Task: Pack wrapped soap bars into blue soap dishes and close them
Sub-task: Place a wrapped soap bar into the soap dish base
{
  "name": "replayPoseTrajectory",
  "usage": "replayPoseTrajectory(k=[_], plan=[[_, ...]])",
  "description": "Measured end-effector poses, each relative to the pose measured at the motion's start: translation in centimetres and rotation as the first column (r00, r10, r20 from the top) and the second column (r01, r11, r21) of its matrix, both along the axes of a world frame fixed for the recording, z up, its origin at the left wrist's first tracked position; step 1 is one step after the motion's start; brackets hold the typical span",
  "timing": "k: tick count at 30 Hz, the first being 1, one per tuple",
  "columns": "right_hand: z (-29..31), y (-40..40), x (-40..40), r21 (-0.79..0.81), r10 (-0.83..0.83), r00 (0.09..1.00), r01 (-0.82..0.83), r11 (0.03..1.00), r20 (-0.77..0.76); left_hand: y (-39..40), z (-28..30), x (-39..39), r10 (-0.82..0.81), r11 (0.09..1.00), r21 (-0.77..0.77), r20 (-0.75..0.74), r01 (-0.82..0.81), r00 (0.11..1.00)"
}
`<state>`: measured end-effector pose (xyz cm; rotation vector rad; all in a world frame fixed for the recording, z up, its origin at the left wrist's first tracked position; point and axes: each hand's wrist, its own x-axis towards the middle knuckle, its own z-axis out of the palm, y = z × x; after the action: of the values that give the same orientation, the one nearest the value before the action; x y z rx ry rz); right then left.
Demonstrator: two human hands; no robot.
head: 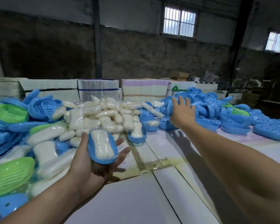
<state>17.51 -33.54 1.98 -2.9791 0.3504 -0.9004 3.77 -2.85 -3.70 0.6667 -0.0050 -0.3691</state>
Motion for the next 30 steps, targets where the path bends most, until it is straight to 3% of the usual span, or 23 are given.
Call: replayPoseTrajectory(k=[2, 6, 9, 11, 14, 16, 18, 19, 21, 23, 25, 27, 29, 30], plan=[[-0.2, -1.9, 0.8, -0.053, -0.111, 0.989, 0.106, 0.993, -0.098, 0.1, -0.2, 0.4, -0.003, 1.0, 0.006, -0.004, 0.003, 1.0], [-1.0, -3.1, 1.0, -0.221, -0.232, 0.961, 0.197, 0.955, -0.149, 0.1, -0.6, 1.0, 0.007, 1.0, 0.026, 0.004, -0.007, 1.0], [-2.7, -3.9, 1.0, -0.398, -0.219, 0.972, 0.168, 0.902, -0.086, -0.2, -0.4, 1.0, 0.038, 0.999, 0.038, 0.006, -0.038, 0.999], [-3.3, -4.0, 0.9, -0.405, -0.158, 0.987, 0.14, 0.904, -0.013, -0.3, -0.2, 0.9, 0.052, 0.998, 0.034, 0.009, -0.052, 0.999], [-3.4, -3.4, 0.3, -0.282, -0.107, 0.994, 0.103, 0.954, 0.002, -0.4, 0.1, 0.7, 0.066, 0.997, 0.035, 0.012, -0.066, 0.998], [-2.5, -2.2, -0.7, -0.026, -0.06, 0.996, 0.062, 0.998, 0.069, -0.4, 0.1, 0.6, 0.077, 0.996, 0.033, 0.003, -0.077, 0.997], [-0.9, 0.1, -2.5, 0.277, 0.037, 0.975, -0.098, 0.956, 0.217, -0.4, 0.1, 0.6, 0.078, 0.996, 0.035, -0.005, -0.078, 0.997], [-0.2, 1.6, -3.6, 0.357, 0.134, 0.942, -0.245, 0.901, 0.308, -0.4, 0.0, 0.6, 0.08, 0.996, 0.043, -0.011, -0.079, 0.997], [1.2, 5.5, -6.3, 0.372, 0.38, 0.838, -0.522, 0.768, 0.392, -0.4, 0.0, 0.6, 0.088, 0.995, 0.048, -0.024, -0.087, 0.996], [2.1, 9.7, -9.2, 0.496, 0.557, 0.73, -0.68, 0.54, 0.395, -0.4, 0.0, 0.6, 0.097, 0.995, 0.037, -0.047, -0.096, 0.994], [2.7, 13.4, -10.9, 0.729, 0.595, 0.67, -0.656, 0.196, 0.443, -0.5, 0.2, 0.4, 0.12, 0.992, 0.053, -0.047, -0.117, 0.992], [2.4, 16.0, -11.4, 0.877, 0.568, 0.691, -0.463, -0.129, 0.448, -0.5, 0.3, 0.2, 0.143, 0.988, 0.055, -0.038, -0.141, 0.989], [1.0, 17.3, -11.3, 0.91, 0.527, 0.743, -0.312, -0.274, 0.413, -0.6, 0.4, 0.0, 0.144, 0.989, 0.034, -0.032, -0.143, 0.989], [0.1, 17.5, -11.2, 0.922, 0.505, 0.773, -0.285, -0.263, 0.383, -0.5, 0.5, -0.1, 0.141, 0.99, 0.018, -0.035, -0.14, 0.989]])
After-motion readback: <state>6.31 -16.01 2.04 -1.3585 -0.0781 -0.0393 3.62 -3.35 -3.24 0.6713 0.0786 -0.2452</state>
